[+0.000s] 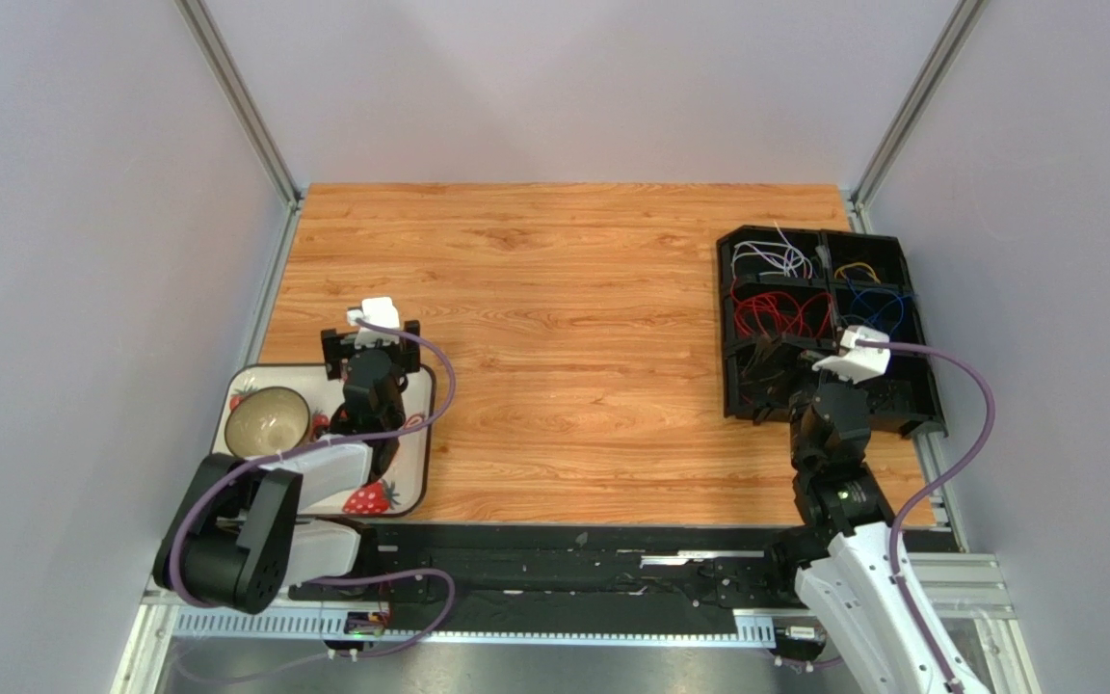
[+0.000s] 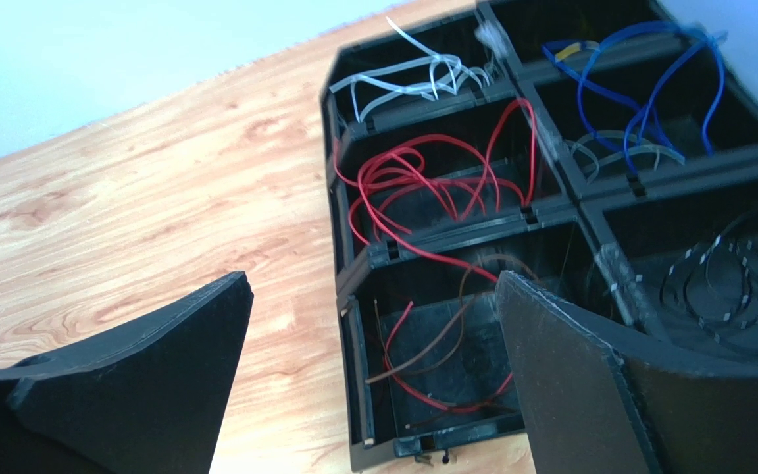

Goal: Untangle the cables

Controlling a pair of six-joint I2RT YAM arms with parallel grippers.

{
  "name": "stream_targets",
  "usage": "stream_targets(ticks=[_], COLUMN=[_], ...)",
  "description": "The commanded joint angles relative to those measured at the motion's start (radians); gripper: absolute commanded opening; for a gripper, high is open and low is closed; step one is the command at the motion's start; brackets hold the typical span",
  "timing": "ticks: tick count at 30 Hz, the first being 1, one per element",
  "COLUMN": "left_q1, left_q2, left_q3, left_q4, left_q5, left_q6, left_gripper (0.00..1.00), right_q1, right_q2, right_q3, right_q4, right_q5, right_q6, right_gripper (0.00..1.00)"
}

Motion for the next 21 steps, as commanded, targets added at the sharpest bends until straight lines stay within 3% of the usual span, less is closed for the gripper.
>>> stream_targets(ticks=[1,4,7,13,14,21], left_q1=[0.098,0.167,0.212,0.217,0.217,0.217], left_q2=[-0.012,0.022,0.045,0.053,0.053,0.054], left_q3=[0.006,0.017,0.025,0.017,0.017,0.015], left_q4=[0.1,0.086,0.089,0.114,0.117,0.121], left_q5=[0.328,0.488,0.556,0.559,0.556,0.556], left_q6=[0.003,-0.02,-0.048,-0.052,-0.055,-0.055], left_gripper=[0.99,0.99,0.99,0.99,0.99,0.99], right_q1=[0.002,0.001,-0.002,-0.011,-0.027,-0.085], right_q2=[-0.034,-0.002,0.069,0.293,0.351,0.56], right_q3=[-0.001,-0.016,-0.03,-0.087,-0.102,-0.23], right_q4=[0.086,0.109,0.164,0.386,0.493,0.9], right_q5=[-0.024,0.032,0.047,0.102,0.099,-0.043], right_q6=[-0.104,-0.157,-0.171,-0.229,-0.233,-0.301], right_gripper=[1.0,1.0,1.0,1.0,1.0,1.0])
